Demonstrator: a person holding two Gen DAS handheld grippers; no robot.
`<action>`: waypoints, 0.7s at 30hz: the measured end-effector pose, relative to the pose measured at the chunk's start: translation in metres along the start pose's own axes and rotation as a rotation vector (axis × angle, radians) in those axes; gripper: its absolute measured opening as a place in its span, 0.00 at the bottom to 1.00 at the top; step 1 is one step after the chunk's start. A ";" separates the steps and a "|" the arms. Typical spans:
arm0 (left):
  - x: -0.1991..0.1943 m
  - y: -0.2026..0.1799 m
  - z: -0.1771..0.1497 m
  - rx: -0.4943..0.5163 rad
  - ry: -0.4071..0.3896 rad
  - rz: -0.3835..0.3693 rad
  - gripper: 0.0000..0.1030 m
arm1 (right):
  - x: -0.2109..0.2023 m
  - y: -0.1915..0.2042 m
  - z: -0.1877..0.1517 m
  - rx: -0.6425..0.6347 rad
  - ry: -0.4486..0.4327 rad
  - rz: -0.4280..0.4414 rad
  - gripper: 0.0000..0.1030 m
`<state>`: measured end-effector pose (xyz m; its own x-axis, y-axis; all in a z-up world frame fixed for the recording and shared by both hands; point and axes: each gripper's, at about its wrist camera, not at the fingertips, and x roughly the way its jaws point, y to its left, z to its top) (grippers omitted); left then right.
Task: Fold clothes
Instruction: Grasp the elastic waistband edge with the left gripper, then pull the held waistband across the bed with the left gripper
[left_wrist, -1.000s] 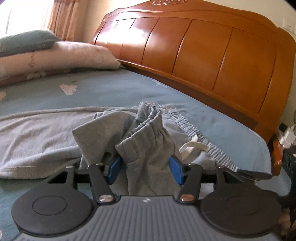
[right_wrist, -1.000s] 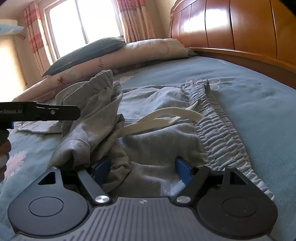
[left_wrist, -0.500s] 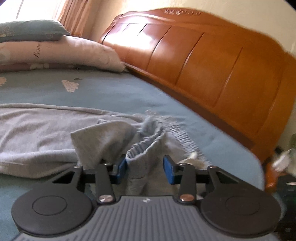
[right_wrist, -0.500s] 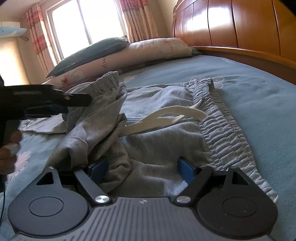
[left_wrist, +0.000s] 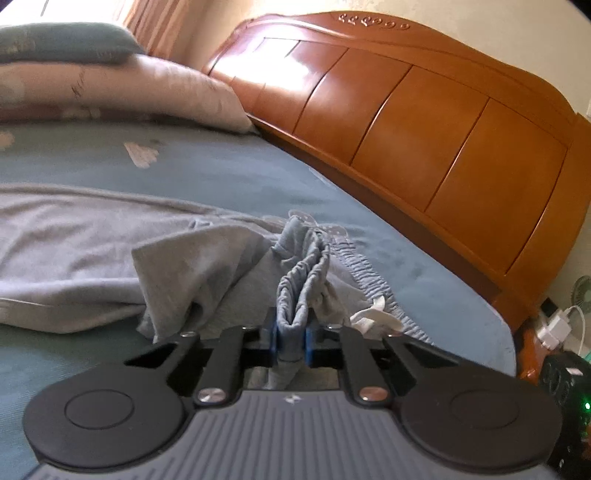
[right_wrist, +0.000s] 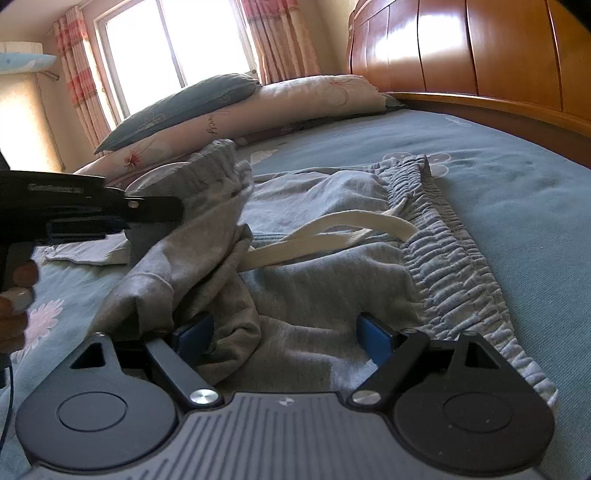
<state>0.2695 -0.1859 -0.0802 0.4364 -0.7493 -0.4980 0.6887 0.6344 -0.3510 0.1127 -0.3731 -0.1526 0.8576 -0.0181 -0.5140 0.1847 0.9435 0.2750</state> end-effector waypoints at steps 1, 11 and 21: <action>-0.008 0.001 0.000 -0.006 -0.003 0.017 0.10 | 0.000 0.001 0.000 -0.004 -0.001 0.000 0.89; -0.125 0.017 -0.006 -0.071 -0.032 0.244 0.10 | -0.017 0.017 -0.003 -0.019 -0.024 -0.032 0.94; -0.180 0.051 -0.038 -0.168 0.024 0.499 0.10 | -0.043 0.052 -0.003 -0.096 -0.005 -0.003 0.96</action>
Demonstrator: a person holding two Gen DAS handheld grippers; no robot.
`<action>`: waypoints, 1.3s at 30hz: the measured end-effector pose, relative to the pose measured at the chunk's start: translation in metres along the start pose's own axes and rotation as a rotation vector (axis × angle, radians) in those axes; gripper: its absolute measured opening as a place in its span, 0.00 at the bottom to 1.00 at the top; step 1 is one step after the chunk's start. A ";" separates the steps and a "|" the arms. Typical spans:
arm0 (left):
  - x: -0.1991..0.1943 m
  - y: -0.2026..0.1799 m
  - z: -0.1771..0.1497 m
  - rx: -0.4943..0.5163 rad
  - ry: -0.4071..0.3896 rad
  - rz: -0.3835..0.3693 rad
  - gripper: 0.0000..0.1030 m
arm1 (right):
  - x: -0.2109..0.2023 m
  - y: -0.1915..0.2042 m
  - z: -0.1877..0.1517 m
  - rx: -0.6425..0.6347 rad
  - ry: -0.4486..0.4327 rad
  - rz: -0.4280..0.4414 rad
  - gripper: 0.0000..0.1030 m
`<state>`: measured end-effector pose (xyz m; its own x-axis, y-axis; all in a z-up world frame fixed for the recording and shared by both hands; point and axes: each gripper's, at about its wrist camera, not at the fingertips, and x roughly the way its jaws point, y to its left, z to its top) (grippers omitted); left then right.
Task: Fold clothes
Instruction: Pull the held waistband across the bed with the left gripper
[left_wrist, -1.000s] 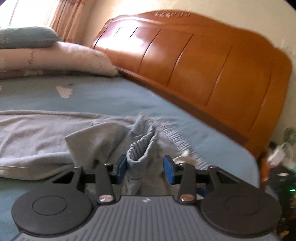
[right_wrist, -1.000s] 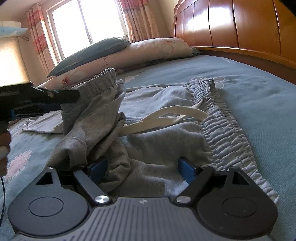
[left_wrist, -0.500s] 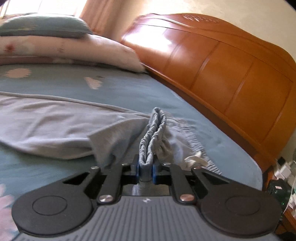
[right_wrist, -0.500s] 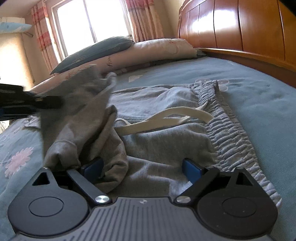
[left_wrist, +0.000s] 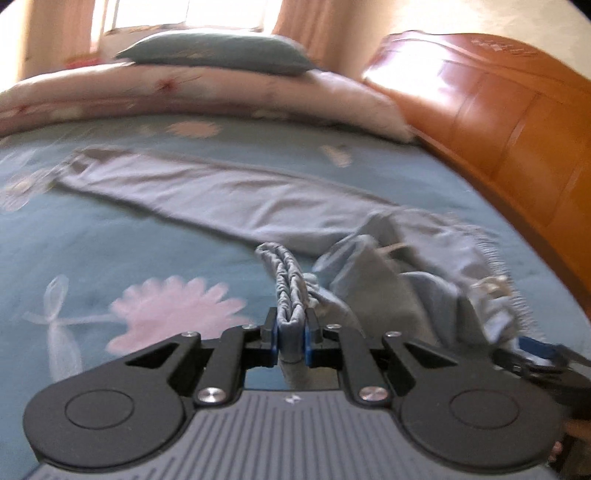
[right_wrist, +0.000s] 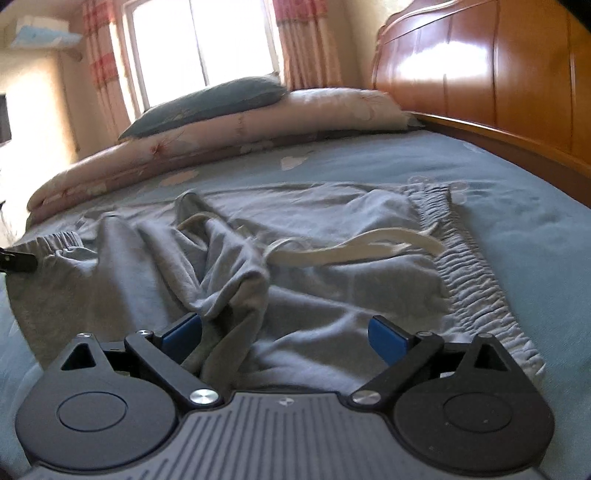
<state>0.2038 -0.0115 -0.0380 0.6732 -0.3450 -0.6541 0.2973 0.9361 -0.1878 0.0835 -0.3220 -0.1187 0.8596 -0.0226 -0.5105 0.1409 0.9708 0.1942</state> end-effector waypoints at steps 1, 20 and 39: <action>-0.001 0.006 -0.002 -0.018 0.004 0.010 0.10 | -0.002 0.002 0.000 -0.006 0.002 0.000 0.96; -0.087 0.117 0.001 -0.237 -0.115 0.282 0.10 | -0.023 0.025 0.002 -0.046 0.017 0.000 0.96; -0.157 0.218 -0.002 -0.382 -0.189 0.531 0.10 | -0.025 0.052 0.022 -0.251 0.037 0.071 0.96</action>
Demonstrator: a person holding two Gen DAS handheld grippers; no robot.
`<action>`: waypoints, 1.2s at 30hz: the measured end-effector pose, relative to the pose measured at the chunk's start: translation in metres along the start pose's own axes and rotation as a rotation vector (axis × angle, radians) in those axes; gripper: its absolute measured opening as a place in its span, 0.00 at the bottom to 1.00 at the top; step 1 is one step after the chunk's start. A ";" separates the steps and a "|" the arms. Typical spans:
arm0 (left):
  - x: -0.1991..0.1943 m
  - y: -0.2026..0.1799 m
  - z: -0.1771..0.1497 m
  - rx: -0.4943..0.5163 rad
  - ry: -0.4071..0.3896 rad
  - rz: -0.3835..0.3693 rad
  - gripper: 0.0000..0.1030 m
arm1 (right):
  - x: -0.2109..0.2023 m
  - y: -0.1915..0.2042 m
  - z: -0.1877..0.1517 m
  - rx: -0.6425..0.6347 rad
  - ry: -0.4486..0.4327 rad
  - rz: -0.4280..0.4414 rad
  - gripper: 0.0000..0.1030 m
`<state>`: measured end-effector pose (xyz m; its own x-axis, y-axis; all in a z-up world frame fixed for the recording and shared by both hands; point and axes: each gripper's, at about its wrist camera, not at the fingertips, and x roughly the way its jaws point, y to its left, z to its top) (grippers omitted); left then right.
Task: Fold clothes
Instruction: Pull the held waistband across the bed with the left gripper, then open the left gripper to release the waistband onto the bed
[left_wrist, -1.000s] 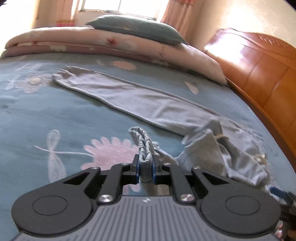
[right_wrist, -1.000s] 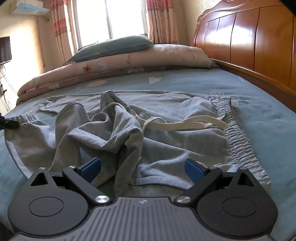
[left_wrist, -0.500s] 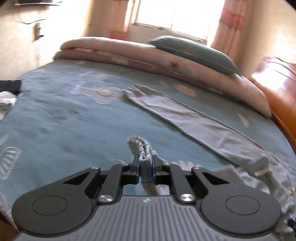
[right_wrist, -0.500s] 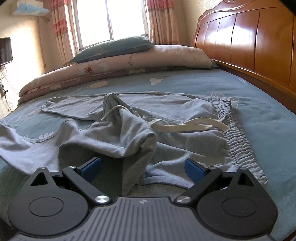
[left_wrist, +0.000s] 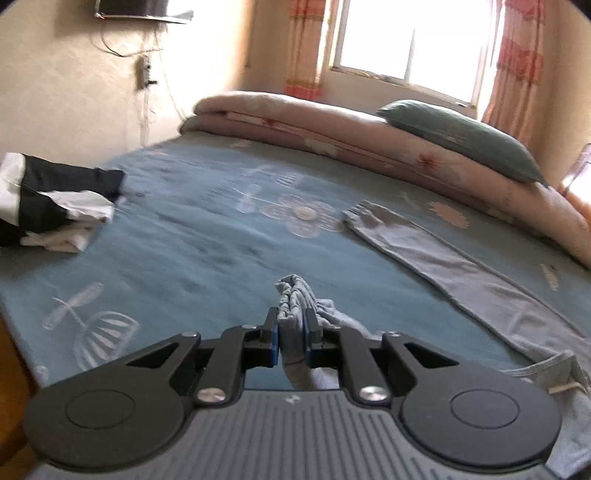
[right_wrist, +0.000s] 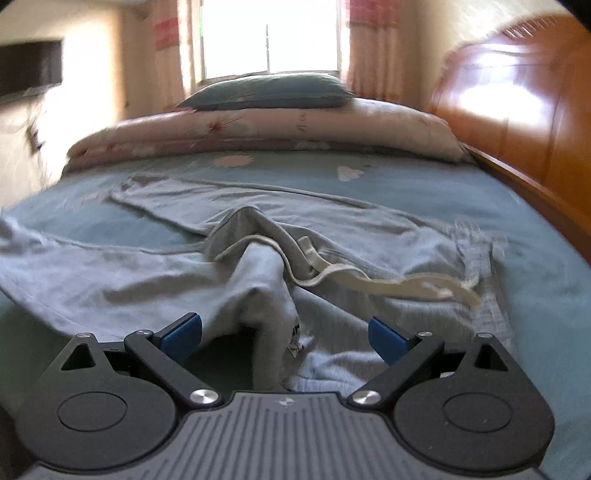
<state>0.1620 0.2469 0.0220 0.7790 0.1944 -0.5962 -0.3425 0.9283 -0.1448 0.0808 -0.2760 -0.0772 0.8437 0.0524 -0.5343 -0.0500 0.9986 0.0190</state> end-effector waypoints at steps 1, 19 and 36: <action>0.000 0.006 0.002 -0.009 -0.003 0.011 0.10 | 0.000 0.004 0.002 -0.042 0.005 0.001 0.96; 0.051 0.065 0.013 -0.096 0.103 0.081 0.12 | 0.050 0.114 -0.036 -0.956 0.078 -0.082 0.41; 0.052 0.073 0.044 -0.002 0.091 0.201 0.17 | 0.012 0.078 0.019 -0.854 0.400 0.428 0.10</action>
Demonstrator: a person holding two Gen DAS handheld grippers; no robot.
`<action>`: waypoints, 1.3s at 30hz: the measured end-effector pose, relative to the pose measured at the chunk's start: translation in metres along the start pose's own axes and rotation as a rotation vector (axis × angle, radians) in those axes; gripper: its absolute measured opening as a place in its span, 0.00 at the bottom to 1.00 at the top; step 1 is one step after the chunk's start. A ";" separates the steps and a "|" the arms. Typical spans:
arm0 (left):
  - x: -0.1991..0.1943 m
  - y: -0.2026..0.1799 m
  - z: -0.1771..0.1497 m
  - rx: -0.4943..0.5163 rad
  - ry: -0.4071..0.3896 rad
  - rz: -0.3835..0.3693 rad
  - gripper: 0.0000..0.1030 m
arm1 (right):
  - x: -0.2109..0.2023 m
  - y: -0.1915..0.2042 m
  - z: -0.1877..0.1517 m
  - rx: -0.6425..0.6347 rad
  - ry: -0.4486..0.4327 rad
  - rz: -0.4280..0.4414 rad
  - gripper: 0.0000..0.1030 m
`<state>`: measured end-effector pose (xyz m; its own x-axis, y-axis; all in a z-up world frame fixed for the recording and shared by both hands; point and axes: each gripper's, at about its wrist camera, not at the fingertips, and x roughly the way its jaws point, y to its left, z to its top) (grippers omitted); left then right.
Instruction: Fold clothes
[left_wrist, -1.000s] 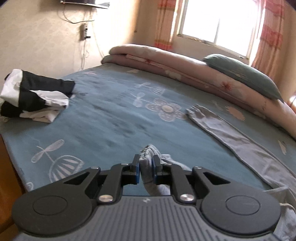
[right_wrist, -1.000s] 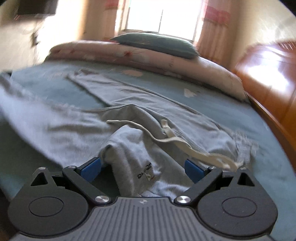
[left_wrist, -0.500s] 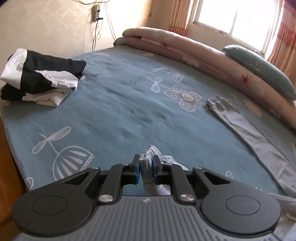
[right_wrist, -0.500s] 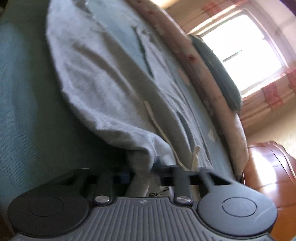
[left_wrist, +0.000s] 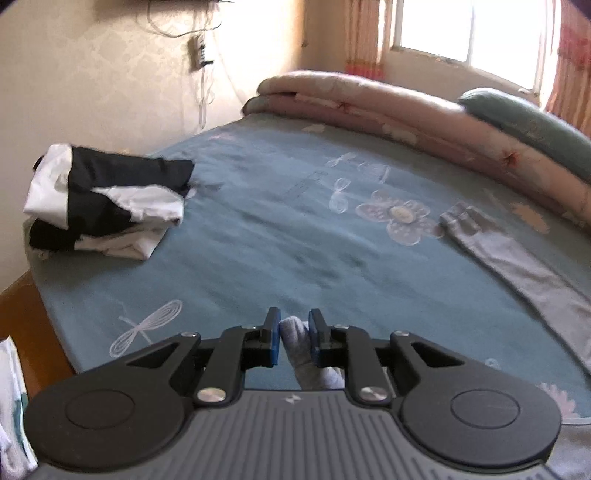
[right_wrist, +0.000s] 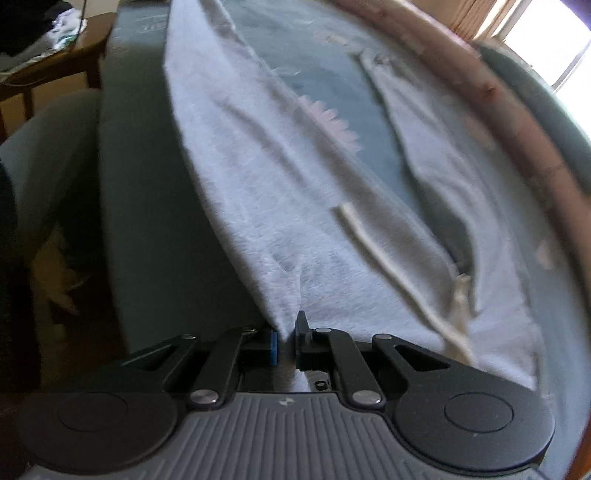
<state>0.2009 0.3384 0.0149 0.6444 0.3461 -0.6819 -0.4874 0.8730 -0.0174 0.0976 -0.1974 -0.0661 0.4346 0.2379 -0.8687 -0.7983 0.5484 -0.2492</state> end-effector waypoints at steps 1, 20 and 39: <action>0.007 0.000 -0.003 -0.001 0.020 0.002 0.17 | 0.008 0.001 -0.002 0.011 0.013 0.016 0.10; 0.021 0.021 -0.022 0.076 0.009 0.131 0.30 | -0.012 0.002 0.015 0.073 -0.128 0.042 0.58; 0.068 -0.066 -0.050 0.483 0.057 -0.153 0.33 | -0.002 0.010 0.079 0.122 -0.193 0.069 0.61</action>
<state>0.2479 0.2869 -0.0665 0.6477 0.1944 -0.7367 -0.0535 0.9761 0.2105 0.1216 -0.1286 -0.0328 0.4617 0.4207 -0.7809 -0.7778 0.6153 -0.1284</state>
